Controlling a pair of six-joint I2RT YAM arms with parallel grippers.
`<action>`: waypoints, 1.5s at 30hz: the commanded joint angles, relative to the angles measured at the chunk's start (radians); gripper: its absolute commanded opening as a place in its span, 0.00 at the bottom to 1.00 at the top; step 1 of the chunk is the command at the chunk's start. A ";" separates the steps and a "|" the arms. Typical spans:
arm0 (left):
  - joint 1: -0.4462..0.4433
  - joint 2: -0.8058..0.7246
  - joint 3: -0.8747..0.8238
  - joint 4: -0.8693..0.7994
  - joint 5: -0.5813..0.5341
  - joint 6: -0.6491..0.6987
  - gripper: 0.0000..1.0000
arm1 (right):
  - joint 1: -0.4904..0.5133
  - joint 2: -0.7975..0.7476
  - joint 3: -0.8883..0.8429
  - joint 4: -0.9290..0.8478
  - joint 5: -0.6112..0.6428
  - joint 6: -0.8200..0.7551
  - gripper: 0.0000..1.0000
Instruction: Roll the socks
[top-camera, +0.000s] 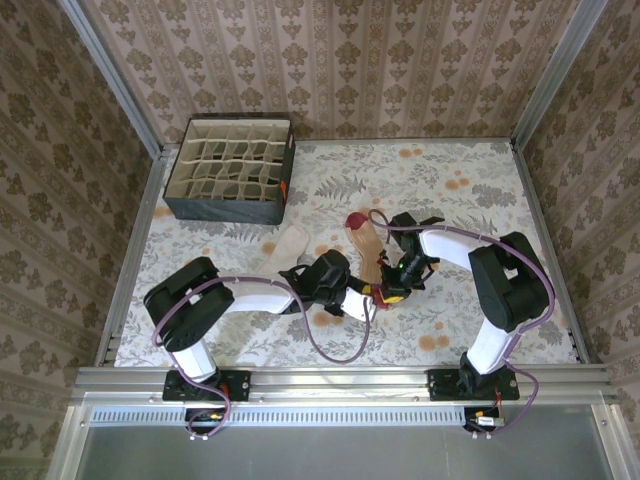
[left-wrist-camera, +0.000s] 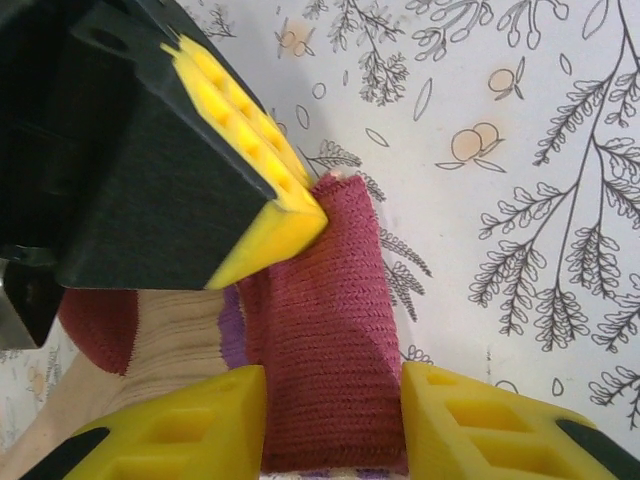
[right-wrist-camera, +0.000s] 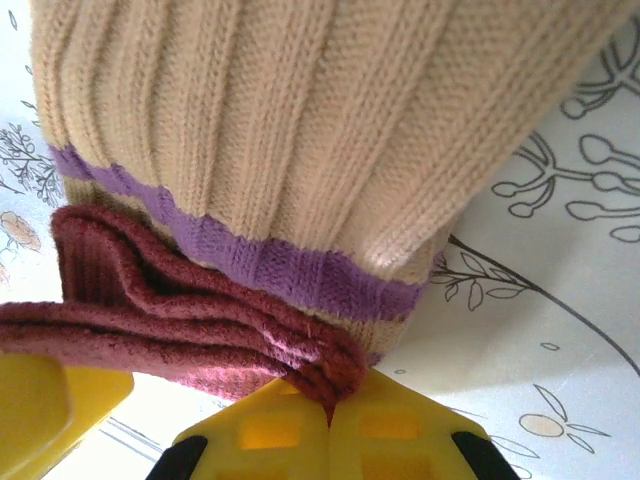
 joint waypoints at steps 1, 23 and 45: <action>-0.012 0.022 0.020 -0.047 -0.005 0.044 0.39 | -0.007 0.032 0.013 -0.060 -0.006 -0.027 0.00; -0.035 0.108 0.140 -0.303 -0.048 0.052 0.00 | -0.012 0.005 0.030 -0.070 -0.051 -0.054 0.08; 0.149 0.163 0.268 -0.427 0.482 -0.561 0.00 | -0.043 -0.292 -0.300 0.536 -0.272 0.082 0.20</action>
